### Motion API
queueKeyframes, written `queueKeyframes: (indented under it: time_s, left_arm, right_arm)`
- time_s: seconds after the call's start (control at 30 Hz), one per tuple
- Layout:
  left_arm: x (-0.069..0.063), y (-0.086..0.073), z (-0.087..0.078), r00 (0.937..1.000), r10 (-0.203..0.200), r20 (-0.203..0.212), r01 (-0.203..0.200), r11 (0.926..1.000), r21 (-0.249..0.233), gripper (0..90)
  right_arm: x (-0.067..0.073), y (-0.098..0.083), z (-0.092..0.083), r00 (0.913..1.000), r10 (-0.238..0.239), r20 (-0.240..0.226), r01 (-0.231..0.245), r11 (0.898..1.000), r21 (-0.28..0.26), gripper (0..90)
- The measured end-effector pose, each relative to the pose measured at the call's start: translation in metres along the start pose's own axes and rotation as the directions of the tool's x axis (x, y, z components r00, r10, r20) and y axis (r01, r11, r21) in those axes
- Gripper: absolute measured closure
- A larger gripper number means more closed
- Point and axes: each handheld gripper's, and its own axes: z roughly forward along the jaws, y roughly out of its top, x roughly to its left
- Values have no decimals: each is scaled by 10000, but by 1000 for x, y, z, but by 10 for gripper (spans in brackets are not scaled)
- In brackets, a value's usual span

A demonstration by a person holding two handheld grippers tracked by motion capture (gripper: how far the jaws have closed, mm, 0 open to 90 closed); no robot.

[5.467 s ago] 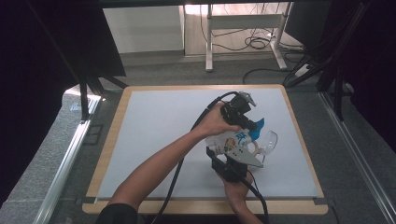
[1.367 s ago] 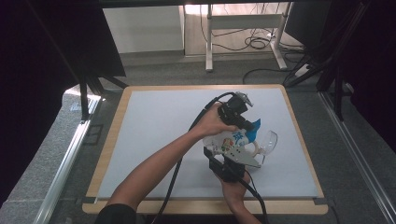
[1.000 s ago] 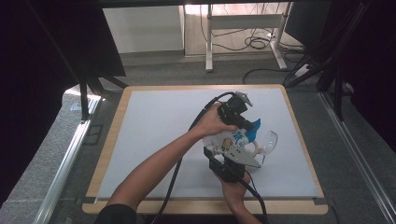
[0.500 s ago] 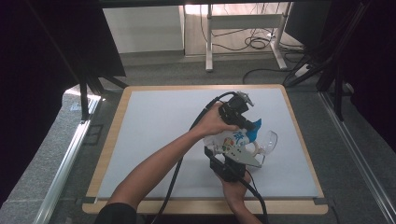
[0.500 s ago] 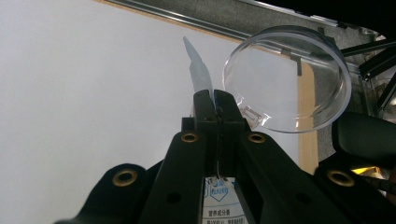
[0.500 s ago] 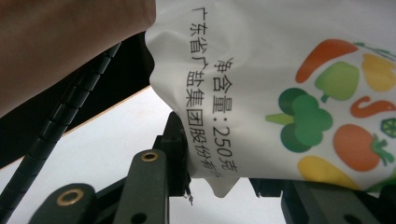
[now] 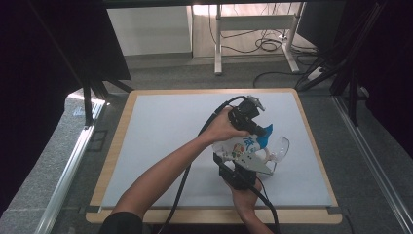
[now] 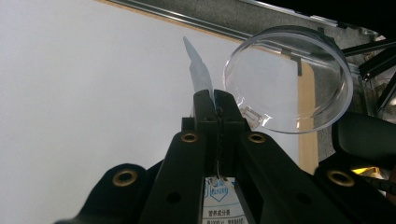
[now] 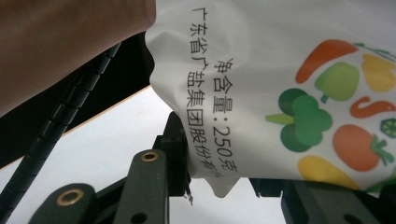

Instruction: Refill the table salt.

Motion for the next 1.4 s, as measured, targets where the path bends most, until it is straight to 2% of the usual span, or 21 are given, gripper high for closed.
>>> queueKeyframes:
  time_s: [0.97, 1.17, 1.4]
  left_arm:
    - [2, -1, -1, 10000, 18, -54, -18, 10000, 11, 900]
    - [3, -1, 0, 10000, -87, -23, 87, 10000, 21, 900]
    - [2, 1, 0, 10000, 28, -57, -28, 10000, 71, 900]
  right_arm:
    - [0, -1, 2, 10000, -9, 4, 9, 10000, 3, 641]
    - [0, 0, 3, 10000, 50, -6, -50, 10000, -1, 641]
    - [0, 1, 2, 10000, 21, 40, -21, 10000, -35, 642]
